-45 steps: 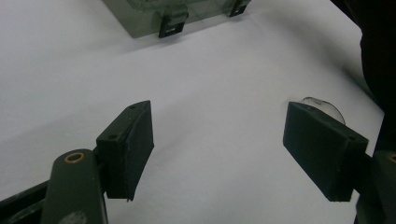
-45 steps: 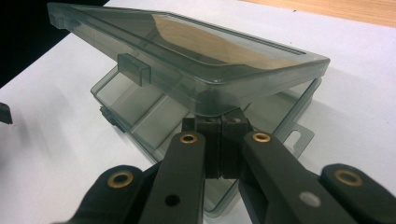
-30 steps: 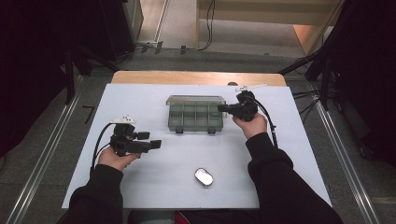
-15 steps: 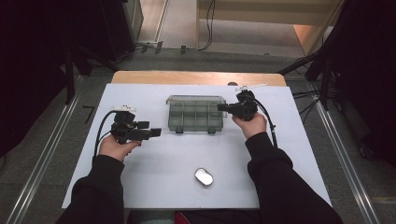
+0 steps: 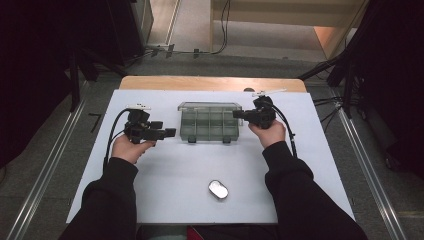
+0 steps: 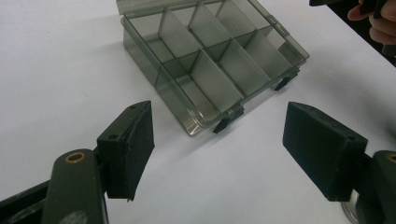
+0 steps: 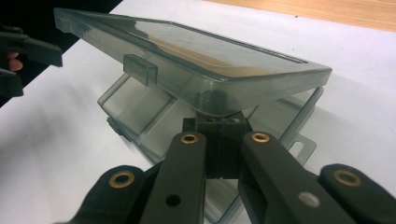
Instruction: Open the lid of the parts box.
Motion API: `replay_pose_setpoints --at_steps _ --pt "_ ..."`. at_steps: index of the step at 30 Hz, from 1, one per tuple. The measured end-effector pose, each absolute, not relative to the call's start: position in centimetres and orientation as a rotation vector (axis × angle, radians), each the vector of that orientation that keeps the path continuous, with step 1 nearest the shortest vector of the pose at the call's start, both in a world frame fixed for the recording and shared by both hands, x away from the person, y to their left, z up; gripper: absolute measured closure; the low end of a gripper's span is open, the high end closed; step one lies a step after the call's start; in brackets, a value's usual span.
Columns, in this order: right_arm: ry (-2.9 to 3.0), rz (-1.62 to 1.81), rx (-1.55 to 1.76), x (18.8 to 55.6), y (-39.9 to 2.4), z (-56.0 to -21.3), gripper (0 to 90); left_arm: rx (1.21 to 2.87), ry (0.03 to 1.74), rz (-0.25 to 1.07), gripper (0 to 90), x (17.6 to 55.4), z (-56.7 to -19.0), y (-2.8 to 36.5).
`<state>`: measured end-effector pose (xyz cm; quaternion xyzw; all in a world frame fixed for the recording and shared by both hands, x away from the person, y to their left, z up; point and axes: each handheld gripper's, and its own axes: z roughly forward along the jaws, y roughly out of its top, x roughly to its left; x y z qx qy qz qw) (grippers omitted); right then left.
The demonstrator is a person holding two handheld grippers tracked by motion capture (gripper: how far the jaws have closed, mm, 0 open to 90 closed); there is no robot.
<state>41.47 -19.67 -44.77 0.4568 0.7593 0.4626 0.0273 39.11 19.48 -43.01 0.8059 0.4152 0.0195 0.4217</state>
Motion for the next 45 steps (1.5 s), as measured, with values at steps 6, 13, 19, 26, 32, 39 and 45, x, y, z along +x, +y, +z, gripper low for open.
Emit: replay_pose_setpoints --at_steps 6,13,19,26,32,39,45 --pt "2.352 1.428 1.406 41.5 -19.6 -44.7 87.4 2.001 1.036 0.048 25.0 40.2 -43.0 19.1" --pt "2.353 1.429 1.406 41.5 -19.6 -44.7 87.4 1.993 1.049 0.063 26.7 41.4 -43.4 18.8" --pt "2.354 1.429 1.405 41.5 -19.5 -44.7 87.4 2.013 1.052 0.065 26.7 42.1 -44.0 18.2" --pt "2.353 1.429 1.408 41.5 -19.4 -44.7 87.4 2.002 1.052 0.080 26.7 43.2 -44.3 17.6" --pt "2.349 1.432 1.409 41.5 -19.4 -44.7 87.4 1.998 1.057 0.101 29.2 44.0 -44.5 17.2" --pt "2.349 1.430 1.407 41.5 -19.3 -44.6 87.4 2.042 1.059 0.143 33.9 44.7 -44.8 16.5" --pt "2.345 1.433 1.404 41.5 -19.3 -44.6 87.4 2.045 1.061 0.190 42.1 45.3 -44.8 16.1"
